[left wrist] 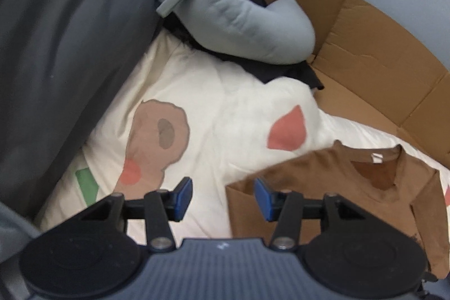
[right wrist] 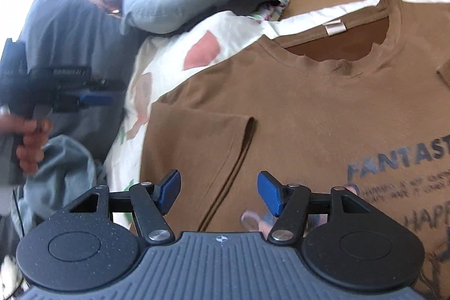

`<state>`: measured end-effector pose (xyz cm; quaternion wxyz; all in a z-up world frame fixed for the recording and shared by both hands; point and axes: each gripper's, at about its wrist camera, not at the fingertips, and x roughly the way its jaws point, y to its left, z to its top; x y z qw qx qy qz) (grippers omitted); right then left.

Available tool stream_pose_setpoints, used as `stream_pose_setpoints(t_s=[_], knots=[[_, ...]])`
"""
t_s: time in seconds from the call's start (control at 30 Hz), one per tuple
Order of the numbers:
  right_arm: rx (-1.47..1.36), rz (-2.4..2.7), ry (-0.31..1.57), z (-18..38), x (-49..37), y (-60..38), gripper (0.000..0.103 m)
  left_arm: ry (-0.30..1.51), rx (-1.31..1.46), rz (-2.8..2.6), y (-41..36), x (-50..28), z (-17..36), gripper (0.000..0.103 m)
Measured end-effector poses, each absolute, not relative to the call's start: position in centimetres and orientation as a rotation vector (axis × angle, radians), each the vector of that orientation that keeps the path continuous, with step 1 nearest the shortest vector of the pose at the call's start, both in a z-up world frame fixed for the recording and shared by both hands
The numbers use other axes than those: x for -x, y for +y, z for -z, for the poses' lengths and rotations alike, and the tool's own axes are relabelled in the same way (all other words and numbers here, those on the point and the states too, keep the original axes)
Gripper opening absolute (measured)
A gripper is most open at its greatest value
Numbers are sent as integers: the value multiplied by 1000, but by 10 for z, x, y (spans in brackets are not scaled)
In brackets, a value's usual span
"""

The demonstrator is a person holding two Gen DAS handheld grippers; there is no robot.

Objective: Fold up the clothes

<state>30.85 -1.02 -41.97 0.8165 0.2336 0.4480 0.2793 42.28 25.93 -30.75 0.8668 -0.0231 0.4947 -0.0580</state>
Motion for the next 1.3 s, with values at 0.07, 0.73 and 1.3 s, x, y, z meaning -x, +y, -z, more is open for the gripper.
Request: stream_pose_setpoints(t_s=[0.07,0.73,1.3], knots=[[-544,-586,985,429,-317,-11,67,1034,81,131,263,-428,318,52],[-716,-584,1042,463,-359,-6,28,1056,148,146,261,-439,353,44],[-724,-670,1073,435,-360,-14,0,1076,181,132,262,-437,358,37]])
